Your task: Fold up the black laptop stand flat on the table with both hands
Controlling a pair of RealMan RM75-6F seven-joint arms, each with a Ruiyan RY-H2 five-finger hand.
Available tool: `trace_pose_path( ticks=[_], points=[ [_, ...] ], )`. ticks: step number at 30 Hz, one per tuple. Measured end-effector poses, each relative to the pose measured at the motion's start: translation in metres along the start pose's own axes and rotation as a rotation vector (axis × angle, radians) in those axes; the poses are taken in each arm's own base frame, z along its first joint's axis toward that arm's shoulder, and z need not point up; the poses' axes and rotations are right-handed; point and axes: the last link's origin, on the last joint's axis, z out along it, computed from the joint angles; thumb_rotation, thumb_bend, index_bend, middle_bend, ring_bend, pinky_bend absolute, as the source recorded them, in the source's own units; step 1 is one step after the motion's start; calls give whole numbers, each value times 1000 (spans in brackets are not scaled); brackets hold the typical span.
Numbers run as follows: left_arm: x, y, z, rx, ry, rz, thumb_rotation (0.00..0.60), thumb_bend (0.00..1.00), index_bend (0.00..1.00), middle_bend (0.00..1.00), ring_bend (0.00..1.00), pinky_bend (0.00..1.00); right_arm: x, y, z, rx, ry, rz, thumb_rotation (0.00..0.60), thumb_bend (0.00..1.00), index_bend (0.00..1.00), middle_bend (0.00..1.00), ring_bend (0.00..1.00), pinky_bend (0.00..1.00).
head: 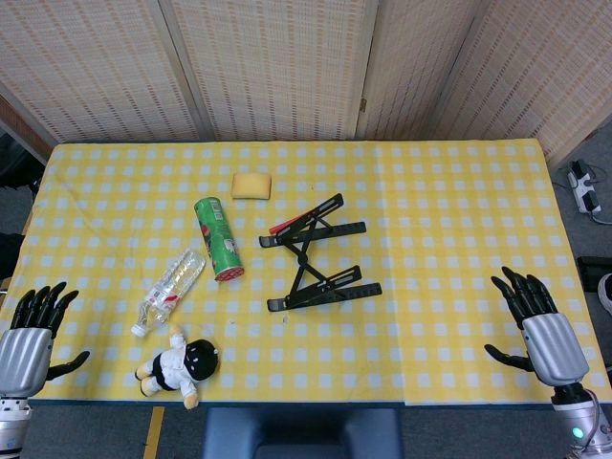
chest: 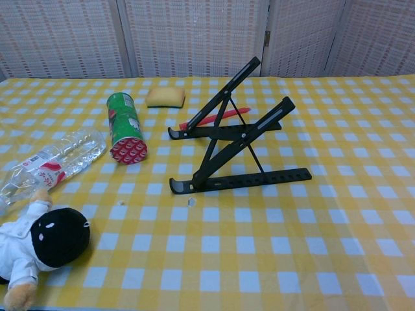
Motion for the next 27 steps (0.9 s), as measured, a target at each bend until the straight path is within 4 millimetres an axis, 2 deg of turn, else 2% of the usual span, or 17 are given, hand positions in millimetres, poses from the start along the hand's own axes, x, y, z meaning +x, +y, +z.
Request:
trace_pose_path(
  ticks=[27],
  points=[
    [-2,2,4,-8,-15,6,600,143,159,100,63,0,-7,1,2,-17,-41,30,600,163,0,0,22,0]
  ],
)
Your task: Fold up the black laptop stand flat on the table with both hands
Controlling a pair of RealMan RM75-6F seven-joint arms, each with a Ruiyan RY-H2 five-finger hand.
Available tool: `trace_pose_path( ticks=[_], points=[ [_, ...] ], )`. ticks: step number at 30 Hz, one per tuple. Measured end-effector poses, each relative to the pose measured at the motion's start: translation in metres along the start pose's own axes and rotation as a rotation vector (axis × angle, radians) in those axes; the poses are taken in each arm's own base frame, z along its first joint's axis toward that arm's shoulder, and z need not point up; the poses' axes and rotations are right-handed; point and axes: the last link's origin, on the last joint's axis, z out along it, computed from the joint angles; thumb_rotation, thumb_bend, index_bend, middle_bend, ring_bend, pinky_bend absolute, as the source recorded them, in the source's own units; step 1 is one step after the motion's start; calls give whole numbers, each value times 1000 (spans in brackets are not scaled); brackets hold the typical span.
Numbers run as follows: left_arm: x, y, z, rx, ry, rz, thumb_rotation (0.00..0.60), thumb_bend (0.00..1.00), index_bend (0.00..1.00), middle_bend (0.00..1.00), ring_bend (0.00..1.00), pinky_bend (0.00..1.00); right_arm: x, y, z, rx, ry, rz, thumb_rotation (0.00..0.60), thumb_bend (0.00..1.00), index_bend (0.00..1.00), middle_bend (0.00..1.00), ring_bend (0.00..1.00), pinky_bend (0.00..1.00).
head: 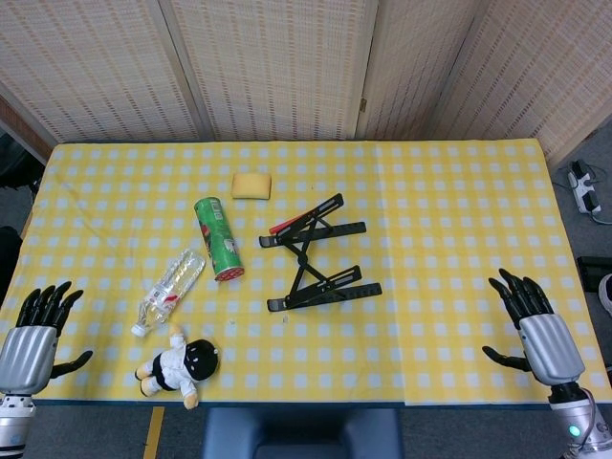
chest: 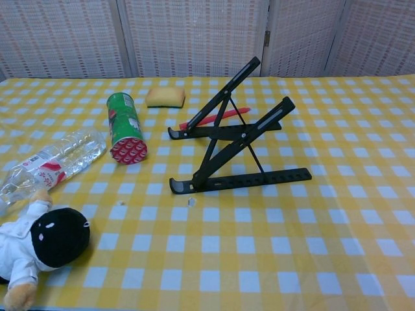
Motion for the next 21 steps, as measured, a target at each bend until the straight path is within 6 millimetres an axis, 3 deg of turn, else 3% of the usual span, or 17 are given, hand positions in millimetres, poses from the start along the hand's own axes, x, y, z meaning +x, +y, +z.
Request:
trace_pose_path(
  ticks=[5,11,19,21],
  points=[
    [-1,2,1,-8,-5,-2,600,143,159,100,63,0,-9,-4,11,19,-60,50,600,163,0,0,21,0],
    [0,3,0,-11,-8,1,600,143,160,100,63,0,-25,-16,38,76,-173,184,600,164,0,0,2,0],
    [1,5,-1,-20,-13,5,600,143,169,100,62,0,-46,-38,73,131,-315,452,600,164,0,0,0,0],
    [2,5,-1,-21,-12,7,600,143,172,100,63,0,-54,-45,83,144,-358,526,600,211,0,0,0,0]
  ],
)
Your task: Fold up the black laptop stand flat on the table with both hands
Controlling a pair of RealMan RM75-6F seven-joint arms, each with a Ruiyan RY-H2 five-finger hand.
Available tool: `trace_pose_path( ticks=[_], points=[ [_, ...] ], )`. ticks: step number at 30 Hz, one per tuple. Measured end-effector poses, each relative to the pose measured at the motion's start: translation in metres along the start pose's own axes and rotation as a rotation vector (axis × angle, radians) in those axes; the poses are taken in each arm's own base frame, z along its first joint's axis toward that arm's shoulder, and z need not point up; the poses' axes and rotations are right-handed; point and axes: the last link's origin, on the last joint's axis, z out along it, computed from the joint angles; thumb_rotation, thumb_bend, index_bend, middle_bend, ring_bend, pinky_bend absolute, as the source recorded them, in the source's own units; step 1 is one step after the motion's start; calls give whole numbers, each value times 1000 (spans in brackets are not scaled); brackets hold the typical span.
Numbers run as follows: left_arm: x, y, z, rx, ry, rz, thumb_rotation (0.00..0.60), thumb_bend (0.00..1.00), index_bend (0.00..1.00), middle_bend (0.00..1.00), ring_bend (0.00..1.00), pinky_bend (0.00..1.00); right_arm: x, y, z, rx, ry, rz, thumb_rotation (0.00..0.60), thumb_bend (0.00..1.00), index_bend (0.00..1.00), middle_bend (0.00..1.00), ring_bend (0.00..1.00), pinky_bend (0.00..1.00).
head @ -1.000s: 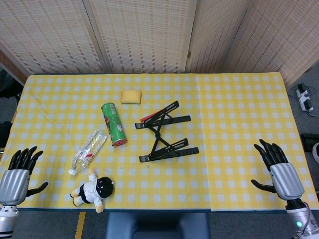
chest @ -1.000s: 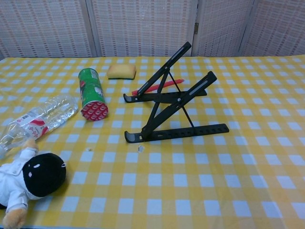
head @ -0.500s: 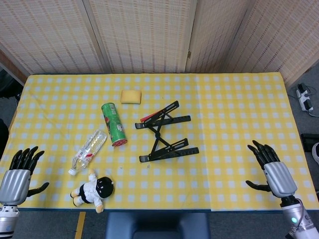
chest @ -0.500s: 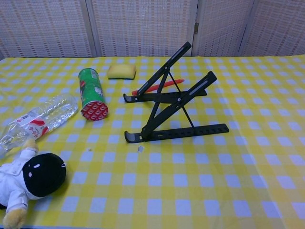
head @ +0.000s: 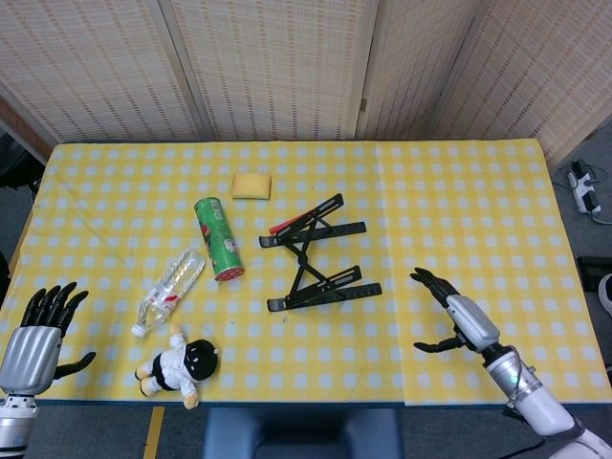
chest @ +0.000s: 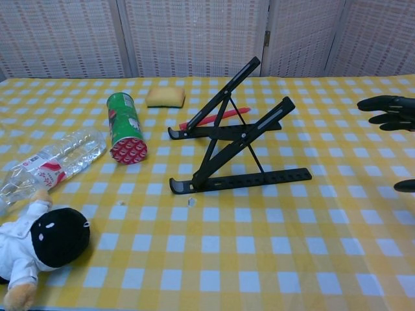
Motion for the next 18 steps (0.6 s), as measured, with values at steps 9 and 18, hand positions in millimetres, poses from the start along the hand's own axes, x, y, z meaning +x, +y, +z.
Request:
trace_pose_path(
  ticks=[9,18],
  points=[
    [-2,0,0,1,-13,2,600,143,176,100,63,0,-14,0,42,34,-71,245,600,234,0,0,0,0],
    [-1,3,2,-13,-13,7,600,143,182,100,63,0,-35,-14,81,78,-141,454,600,235,0,0,0,0]
  ],
)
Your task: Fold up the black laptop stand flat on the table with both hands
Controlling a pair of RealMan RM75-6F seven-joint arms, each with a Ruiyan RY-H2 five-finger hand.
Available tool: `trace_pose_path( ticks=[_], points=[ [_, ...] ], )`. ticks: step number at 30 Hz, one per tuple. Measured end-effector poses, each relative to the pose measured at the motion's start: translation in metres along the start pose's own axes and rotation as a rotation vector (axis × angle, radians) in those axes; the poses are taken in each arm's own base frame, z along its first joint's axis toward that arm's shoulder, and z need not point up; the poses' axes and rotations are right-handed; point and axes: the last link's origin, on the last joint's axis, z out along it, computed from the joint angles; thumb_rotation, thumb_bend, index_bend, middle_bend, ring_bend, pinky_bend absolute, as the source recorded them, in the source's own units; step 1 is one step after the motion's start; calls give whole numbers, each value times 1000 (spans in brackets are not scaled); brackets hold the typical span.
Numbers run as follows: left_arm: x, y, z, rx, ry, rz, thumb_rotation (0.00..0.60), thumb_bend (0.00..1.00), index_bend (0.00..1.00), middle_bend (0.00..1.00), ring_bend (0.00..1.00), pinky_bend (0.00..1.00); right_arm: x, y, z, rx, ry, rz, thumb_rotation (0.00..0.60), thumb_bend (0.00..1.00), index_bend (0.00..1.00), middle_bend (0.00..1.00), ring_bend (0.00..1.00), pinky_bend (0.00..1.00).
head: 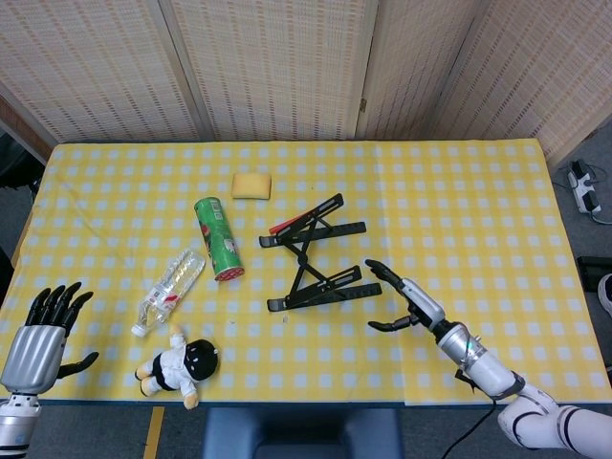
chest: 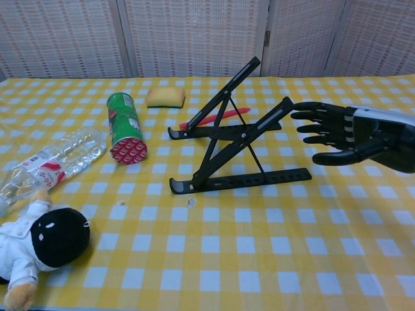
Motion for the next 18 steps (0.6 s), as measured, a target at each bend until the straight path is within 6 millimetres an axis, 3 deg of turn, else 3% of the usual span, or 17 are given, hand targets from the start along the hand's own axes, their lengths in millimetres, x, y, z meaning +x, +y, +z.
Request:
trace_pose_path(
  ticks=[6,18],
  points=[
    [1,-1,-3,5,0,1,600,143,185,100,62,0,-29,-19,33,79,-95,94,600,235,0,0,0,0],
    [1,-3,-6,8,5,-4,600,143,186,100,63,0,-73,-65,58,168,-254,120,600,235,0,0,0,0]
  ],
)
